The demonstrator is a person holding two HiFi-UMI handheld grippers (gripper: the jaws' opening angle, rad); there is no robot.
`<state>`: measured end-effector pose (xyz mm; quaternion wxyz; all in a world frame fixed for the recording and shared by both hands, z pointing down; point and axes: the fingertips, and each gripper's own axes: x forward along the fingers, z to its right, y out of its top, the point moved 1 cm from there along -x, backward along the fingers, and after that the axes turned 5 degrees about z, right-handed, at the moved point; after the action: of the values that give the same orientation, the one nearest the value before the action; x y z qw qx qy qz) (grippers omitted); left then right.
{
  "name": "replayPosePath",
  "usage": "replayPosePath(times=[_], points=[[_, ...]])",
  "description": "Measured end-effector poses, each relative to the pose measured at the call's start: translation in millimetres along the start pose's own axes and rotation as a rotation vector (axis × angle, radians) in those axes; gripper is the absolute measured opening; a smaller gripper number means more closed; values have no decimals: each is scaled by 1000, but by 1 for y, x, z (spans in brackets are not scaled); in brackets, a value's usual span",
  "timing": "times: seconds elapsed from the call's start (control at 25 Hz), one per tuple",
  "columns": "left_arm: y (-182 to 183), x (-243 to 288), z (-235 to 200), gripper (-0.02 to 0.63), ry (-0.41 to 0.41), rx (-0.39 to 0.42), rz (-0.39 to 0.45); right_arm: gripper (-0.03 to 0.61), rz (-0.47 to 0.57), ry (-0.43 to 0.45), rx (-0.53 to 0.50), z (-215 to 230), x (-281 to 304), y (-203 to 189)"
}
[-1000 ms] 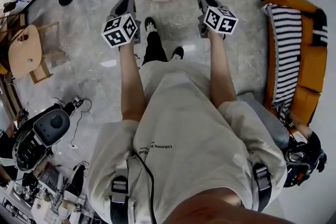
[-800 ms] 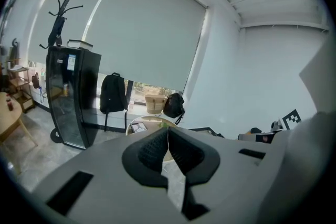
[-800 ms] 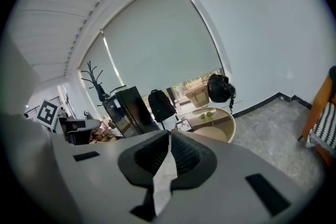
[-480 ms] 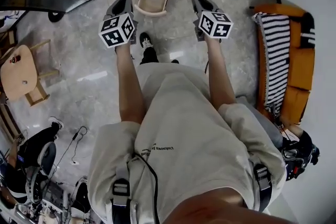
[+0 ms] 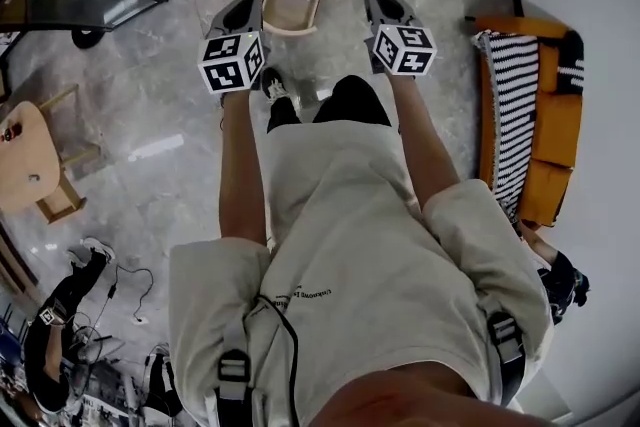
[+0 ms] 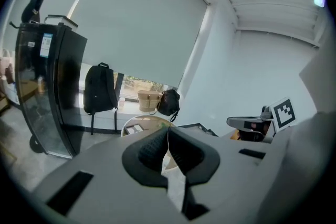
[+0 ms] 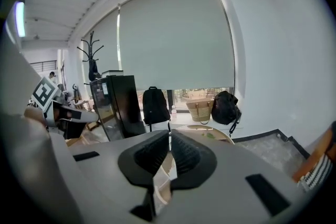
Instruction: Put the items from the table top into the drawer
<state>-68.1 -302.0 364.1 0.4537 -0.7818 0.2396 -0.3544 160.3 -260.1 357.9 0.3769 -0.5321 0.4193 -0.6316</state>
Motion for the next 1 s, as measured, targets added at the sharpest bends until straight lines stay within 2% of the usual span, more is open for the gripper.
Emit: replayPosePath(times=[0.32, 0.4, 0.48, 0.6, 0.8, 1.0], points=[[-47, 25, -16, 21, 11, -57, -102, 38, -71, 56, 9, -2, 59, -11], [-52, 34, -16, 21, 19, -70, -109, 38, -93, 103, 22, -1, 77, -12], [-57, 44, -15, 21, 23, -78, -113, 37, -133, 189, 77, -5, 94, -21], [-68, 58, -22, 21, 41, -100, -122, 35, -198, 306, 166, -18, 110, -47], [-113, 91, -34, 21, 61, -129, -193, 35, -327, 428, 164, -21, 135, -111], [-168, 125, -46, 21, 72, -165, -259, 35, -382, 438, 75, 8, 181, -162]])
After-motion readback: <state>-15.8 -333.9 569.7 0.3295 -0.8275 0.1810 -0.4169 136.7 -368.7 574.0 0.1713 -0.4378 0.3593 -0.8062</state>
